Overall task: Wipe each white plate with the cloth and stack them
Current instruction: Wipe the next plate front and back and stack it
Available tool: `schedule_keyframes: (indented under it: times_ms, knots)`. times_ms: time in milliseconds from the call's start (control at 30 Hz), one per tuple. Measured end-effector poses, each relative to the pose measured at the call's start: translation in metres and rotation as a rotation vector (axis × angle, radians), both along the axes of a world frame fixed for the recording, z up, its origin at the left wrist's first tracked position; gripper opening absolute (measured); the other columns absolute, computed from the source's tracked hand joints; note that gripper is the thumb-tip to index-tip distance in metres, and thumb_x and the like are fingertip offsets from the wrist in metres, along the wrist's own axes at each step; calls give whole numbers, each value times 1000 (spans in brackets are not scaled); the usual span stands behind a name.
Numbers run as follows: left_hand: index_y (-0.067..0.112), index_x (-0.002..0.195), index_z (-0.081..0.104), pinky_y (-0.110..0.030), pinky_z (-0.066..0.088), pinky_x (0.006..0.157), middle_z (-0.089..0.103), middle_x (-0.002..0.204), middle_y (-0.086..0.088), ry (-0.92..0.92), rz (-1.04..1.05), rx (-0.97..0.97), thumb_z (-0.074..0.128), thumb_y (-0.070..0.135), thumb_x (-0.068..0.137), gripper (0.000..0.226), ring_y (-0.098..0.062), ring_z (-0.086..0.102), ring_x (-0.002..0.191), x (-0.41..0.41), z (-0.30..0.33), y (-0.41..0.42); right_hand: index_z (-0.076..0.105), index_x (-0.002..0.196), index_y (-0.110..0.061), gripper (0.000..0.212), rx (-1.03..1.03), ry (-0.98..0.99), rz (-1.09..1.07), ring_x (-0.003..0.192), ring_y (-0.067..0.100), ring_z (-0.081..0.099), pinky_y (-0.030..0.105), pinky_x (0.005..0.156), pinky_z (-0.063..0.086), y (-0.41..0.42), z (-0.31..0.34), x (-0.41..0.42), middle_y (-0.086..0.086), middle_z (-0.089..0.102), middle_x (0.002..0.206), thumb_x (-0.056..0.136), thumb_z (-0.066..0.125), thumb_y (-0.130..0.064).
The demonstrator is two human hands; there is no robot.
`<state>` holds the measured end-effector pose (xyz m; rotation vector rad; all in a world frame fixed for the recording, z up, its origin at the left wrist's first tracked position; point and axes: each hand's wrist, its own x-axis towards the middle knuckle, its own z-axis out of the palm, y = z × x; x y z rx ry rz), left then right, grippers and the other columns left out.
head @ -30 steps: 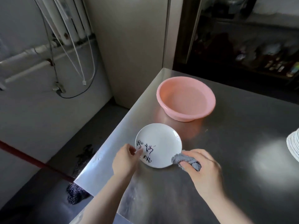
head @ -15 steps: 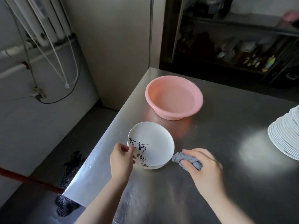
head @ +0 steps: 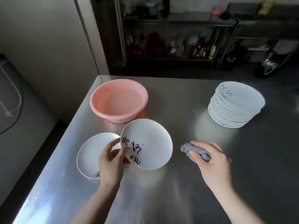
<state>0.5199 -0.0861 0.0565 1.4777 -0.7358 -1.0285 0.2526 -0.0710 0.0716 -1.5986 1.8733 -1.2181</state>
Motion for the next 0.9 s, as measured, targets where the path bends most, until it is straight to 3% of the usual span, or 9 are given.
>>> schedule_keyframes:
  times_ms: [100, 233, 367, 467, 567, 633, 733, 800, 900]
  knots:
    - [28, 101, 70, -28, 56, 53, 75, 75, -9, 21, -127, 2, 72, 9, 86, 24, -22, 72, 64, -69, -8, 2, 73, 94, -29, 25, -13, 18, -74, 87, 5, 62, 16, 74, 46, 13, -2, -61, -15, 64, 94, 75, 78, -13]
    - [26, 101, 69, -23, 51, 49, 75, 74, -8, 34, -222, 95, 73, 10, 86, 22, -15, 65, 54, -166, -33, 20, 73, 91, -27, 26, 24, -37, -84, 87, -1, 61, 4, 70, 42, 29, -9, -137, -13, 66, 94, 74, 78, -8]
    - [20, 109, 68, -31, 55, 52, 76, 79, -7, 65, -294, 201, 70, 8, 88, 24, -20, 70, 64, -242, -58, 38, 74, 89, -33, 25, 145, -40, -35, 89, 4, 63, 25, 75, 52, 42, -26, -204, -14, 66, 98, 75, 74, -12]
    - [17, 108, 68, -27, 52, 48, 75, 76, -8, 46, -292, 245, 67, 5, 89, 23, -16, 68, 59, -273, -67, 46, 74, 93, -26, 24, 216, -22, 23, 88, 8, 65, 35, 75, 54, 50, -46, -228, -12, 64, 99, 75, 75, -10]
    - [16, 108, 68, -25, 50, 45, 75, 74, -8, 9, -272, 274, 66, 4, 90, 22, -15, 65, 54, -286, -68, 51, 74, 96, -26, 28, 265, 14, 67, 93, 7, 62, 17, 79, 49, 55, -65, -231, -17, 62, 103, 73, 77, -10]
    - [20, 107, 66, -25, 50, 44, 75, 72, -3, -83, -280, 295, 64, 5, 91, 22, -14, 64, 51, -290, -68, 50, 73, 98, -28, 27, 295, 81, 138, 96, 7, 59, 13, 79, 45, 54, -74, -232, -19, 60, 104, 74, 77, -15]
    - [28, 104, 64, -32, 57, 52, 74, 71, 7, -340, -351, 328, 66, 12, 91, 21, -12, 68, 55, -288, -65, 44, 70, 105, -28, 29, 310, 209, 222, 105, 10, 53, 31, 81, 50, 52, -80, -234, -18, 55, 109, 77, 73, -22]
    - [31, 106, 66, -36, 59, 65, 74, 76, 8, -531, -434, 328, 69, 19, 89, 21, -11, 69, 60, -281, -61, 39, 66, 112, -29, 38, 283, 321, 289, 107, 10, 49, 33, 78, 51, 54, -81, -238, -16, 51, 115, 75, 73, -24]
    - [25, 108, 70, -27, 52, 69, 71, 85, 11, -731, -477, 294, 71, 19, 85, 24, -10, 68, 71, -273, -59, 35, 54, 128, -35, 54, 344, 400, 410, 107, 7, 50, 31, 79, 52, 58, -81, -244, -18, 42, 124, 78, 70, -19]
